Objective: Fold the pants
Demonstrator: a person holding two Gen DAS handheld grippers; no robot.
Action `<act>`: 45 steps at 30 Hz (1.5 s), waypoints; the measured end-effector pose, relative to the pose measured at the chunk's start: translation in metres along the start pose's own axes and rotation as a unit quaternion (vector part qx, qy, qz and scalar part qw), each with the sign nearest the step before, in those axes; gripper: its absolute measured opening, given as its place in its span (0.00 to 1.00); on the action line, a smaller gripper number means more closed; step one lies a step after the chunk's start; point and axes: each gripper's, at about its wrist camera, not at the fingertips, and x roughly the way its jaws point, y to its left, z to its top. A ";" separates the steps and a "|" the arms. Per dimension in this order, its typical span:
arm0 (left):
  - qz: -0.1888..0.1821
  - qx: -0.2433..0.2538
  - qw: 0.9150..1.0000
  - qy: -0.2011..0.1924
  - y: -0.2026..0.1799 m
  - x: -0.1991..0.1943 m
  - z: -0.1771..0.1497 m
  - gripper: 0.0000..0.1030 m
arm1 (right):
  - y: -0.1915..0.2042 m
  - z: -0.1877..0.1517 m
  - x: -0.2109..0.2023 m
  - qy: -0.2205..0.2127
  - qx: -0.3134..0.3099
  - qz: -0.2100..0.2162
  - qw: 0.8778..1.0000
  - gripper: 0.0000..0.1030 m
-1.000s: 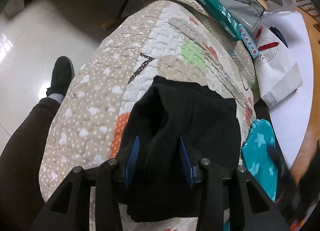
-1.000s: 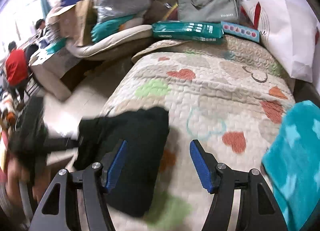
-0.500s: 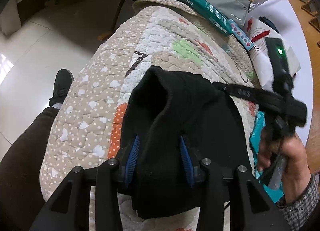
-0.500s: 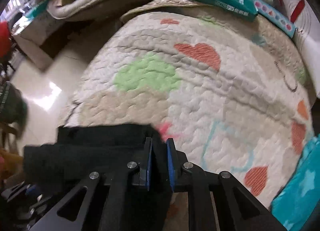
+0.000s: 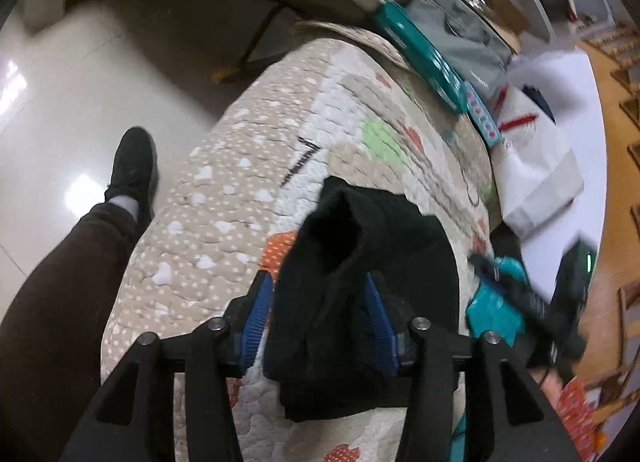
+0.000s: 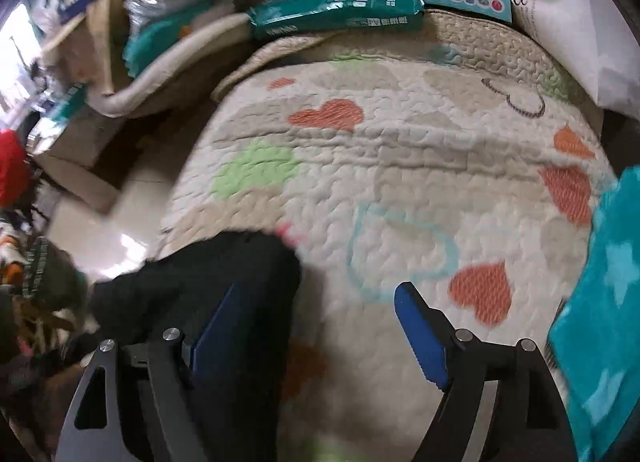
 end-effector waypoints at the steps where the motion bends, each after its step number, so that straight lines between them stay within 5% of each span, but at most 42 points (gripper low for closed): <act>1: -0.010 -0.008 1.000 -0.002 0.002 -0.002 0.000 0.52 | -0.002 -0.009 -0.002 0.001 0.013 0.017 1.000 0.82; 7: -0.037 0.057 0.997 -0.025 -0.030 -0.005 -0.002 0.79 | -0.011 -0.038 0.004 0.014 0.063 0.063 0.996 0.82; 11: 0.043 0.058 0.997 0.020 -0.028 0.029 -0.003 0.79 | -0.017 -0.051 0.008 0.015 0.096 0.097 0.991 0.82; 14: 0.048 0.046 0.995 0.077 -0.019 0.056 -0.018 0.79 | -0.017 -0.053 0.009 0.017 0.098 0.113 0.989 0.83; 16: 0.058 0.083 0.994 0.050 -0.027 0.055 -0.026 0.84 | -0.013 -0.050 0.011 0.022 0.091 0.124 0.988 0.85; 21: 0.048 0.089 0.993 0.067 -0.034 0.063 -0.022 0.92 | 0.000 -0.045 0.039 0.049 0.077 0.145 0.985 0.89; 22: 0.046 0.094 0.992 0.073 -0.036 0.063 -0.021 0.89 | 0.001 -0.043 0.048 0.058 0.083 0.160 0.982 0.89; 23: 0.044 0.105 0.990 0.078 -0.040 0.064 -0.022 0.71 | 0.002 -0.042 0.055 0.063 0.087 0.170 0.980 0.89; 26: 0.066 0.137 0.985 0.079 -0.053 0.065 -0.028 0.52 | 0.013 -0.036 0.068 0.069 0.074 0.178 0.979 0.90; 34: 0.043 0.102 0.991 0.079 -0.049 0.057 -0.023 0.39 | 0.036 -0.026 0.043 0.070 -0.009 0.159 0.985 0.43; 41: 0.031 0.126 0.989 0.065 -0.087 0.053 -0.006 0.31 | 0.053 0.006 0.006 0.017 -0.055 0.147 0.987 0.37; 45: 0.019 0.119 0.991 0.067 -0.094 0.061 0.009 0.33 | 0.036 0.016 0.011 0.019 -0.026 0.148 0.988 0.37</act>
